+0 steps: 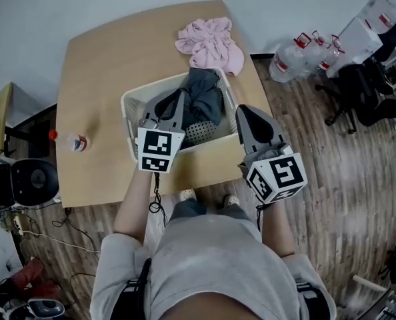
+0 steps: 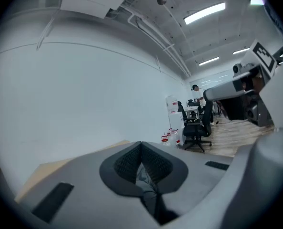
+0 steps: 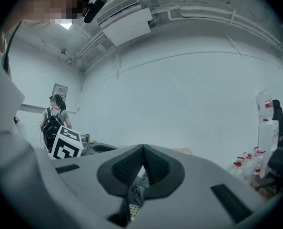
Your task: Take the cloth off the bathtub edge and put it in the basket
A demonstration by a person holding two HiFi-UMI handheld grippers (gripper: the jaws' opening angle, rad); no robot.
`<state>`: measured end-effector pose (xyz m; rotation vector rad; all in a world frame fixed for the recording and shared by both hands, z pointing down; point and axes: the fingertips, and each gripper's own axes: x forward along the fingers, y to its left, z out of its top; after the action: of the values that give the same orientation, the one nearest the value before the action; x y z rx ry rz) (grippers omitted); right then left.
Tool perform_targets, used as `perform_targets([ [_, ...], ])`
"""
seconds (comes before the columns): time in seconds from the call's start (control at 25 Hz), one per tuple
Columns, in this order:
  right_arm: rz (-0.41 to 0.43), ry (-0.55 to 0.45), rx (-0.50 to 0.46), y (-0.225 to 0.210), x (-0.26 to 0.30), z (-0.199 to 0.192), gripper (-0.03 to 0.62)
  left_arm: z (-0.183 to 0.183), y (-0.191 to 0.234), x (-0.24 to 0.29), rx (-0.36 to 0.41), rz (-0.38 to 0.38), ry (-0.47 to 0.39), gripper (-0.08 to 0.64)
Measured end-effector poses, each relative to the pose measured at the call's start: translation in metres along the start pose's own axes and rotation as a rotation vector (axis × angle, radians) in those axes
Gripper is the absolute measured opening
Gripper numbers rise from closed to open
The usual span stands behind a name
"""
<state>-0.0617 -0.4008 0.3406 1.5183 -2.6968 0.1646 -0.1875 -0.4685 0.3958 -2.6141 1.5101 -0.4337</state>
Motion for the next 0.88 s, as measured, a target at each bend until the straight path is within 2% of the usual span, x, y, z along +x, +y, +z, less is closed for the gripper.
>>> perform_targets([
  [0.52, 0.15, -0.045, -0.029, 0.007, -0.017, 0.017, 0.006, 0.035, -0.032, -0.06, -0.173, 0.085, -0.063, 0.015],
  [0.88, 0.267, -0.068, -0.049, 0.015, -0.035, 0.024, 0.006, 0.055, -0.06, -0.098, -0.213, 0.183, -0.108, 0.015],
])
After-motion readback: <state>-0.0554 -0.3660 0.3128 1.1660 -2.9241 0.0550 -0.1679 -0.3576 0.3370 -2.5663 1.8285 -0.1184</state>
